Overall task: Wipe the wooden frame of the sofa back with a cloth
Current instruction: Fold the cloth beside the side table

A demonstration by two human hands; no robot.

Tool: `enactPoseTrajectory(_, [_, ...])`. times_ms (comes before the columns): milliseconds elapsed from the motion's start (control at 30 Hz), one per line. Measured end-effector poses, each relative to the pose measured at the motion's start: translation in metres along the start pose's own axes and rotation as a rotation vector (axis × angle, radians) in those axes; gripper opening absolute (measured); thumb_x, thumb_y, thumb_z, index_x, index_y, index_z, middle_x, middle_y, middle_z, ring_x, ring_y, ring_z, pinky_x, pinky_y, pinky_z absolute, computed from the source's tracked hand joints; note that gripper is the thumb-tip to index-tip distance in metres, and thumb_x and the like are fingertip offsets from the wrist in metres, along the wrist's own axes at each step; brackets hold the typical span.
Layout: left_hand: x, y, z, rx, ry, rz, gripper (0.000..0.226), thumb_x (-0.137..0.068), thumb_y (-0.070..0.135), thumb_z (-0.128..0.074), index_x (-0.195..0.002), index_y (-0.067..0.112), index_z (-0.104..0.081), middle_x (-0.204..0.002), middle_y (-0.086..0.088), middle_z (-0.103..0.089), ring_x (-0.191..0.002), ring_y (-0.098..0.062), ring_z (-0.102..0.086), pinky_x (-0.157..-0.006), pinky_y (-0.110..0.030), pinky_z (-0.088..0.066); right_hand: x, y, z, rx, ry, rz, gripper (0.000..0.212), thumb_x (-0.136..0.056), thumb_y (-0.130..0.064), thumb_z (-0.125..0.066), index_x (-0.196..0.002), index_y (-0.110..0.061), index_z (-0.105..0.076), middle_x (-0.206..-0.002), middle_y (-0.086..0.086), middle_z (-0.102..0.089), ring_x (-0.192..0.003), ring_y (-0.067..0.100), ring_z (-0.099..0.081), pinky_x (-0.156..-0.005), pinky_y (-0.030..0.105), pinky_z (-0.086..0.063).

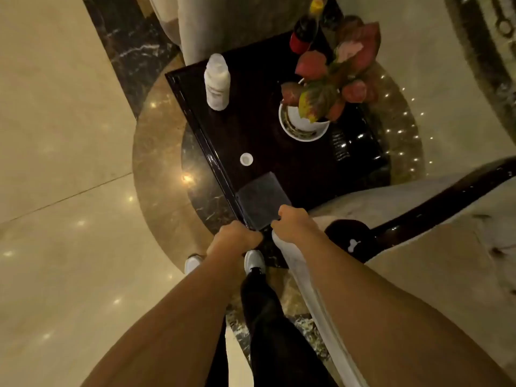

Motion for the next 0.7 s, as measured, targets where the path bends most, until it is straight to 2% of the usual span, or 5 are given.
enactPoseTrajectory(100, [-0.030, 0.019, -0.002, 0.063, 0.193, -0.074, 0.066, -0.075, 0.053, -0.055, -0.129, 0.015, -0.052, -0.119, -0.013, -0.062, -0.103, -0.035, -0.061, -0.078, -0.042, -0.050, -0.046, 0.005, -0.015, -0.063, 0.094, -0.048, 0.051, -0.097, -0.030, -0.055, -0.142, -0.009, -0.043, -0.140, 0.020, -0.050, -0.123, 0.039, -0.052, -0.093, 0.045, -0.048])
enactPoseTrajectory(233, [-0.073, 0.031, -0.003, 0.145, 0.445, -0.104, 0.075, -0.091, 0.033, -0.059, -0.151, 0.018, -0.017, -0.145, -0.018, -0.037, -0.125, -0.043, -0.047, -0.095, -0.053, -0.046, -0.103, 0.015, -0.035, -0.121, 0.167, -0.063, 0.081, -0.095, -0.032, -0.061, -0.158, -0.012, -0.013, -0.161, 0.016, -0.022, -0.145, 0.039, -0.026, -0.110, 0.051, -0.037])
enactPoseTrajectory(367, [-0.110, 0.030, -0.004, 0.141, 0.466, -0.134, 0.074, -0.093, 0.028, -0.061, -0.153, 0.025, -0.016, -0.147, -0.017, -0.032, -0.126, -0.041, -0.047, -0.099, -0.051, -0.044, -0.136, 0.023, -0.046, -0.254, 0.185, -0.080, 0.084, -0.096, -0.032, -0.061, -0.159, -0.013, -0.009, -0.162, 0.015, -0.020, -0.144, 0.038, -0.029, -0.112, 0.052, -0.038])
enactPoseTrajectory(567, [-0.142, 0.025, 0.003, 0.137, 0.556, -0.214, 0.034, -0.082, 0.016, -0.069, -0.114, 0.015, -0.058, -0.120, -0.018, -0.053, -0.109, -0.037, -0.054, -0.093, -0.043, -0.046, -0.147, 0.023, -0.056, -0.441, 0.259, -0.158, 0.049, -0.090, -0.023, -0.068, -0.132, -0.012, -0.043, -0.132, 0.016, -0.055, -0.120, 0.038, -0.054, -0.098, 0.052, -0.048])
enactPoseTrajectory(700, [-0.143, 0.016, 0.004, 0.397, 0.460, -0.287, 0.019, -0.073, 0.007, -0.069, -0.076, 0.024, -0.059, -0.083, -0.003, -0.066, -0.082, -0.023, -0.063, -0.069, -0.033, -0.052, -0.134, 0.022, -0.071, -0.659, 0.148, -0.181, 0.035, -0.089, -0.020, -0.068, -0.121, -0.006, -0.061, -0.120, 0.015, -0.068, -0.107, 0.034, -0.065, -0.072, 0.032, -0.047])
Point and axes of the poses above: each hand's wrist, its own x-axis away from the middle knuckle, its own z-axis out of the back of the hand, y = z × x, the point moved 5 cm from there along -x, towards the middle knuckle
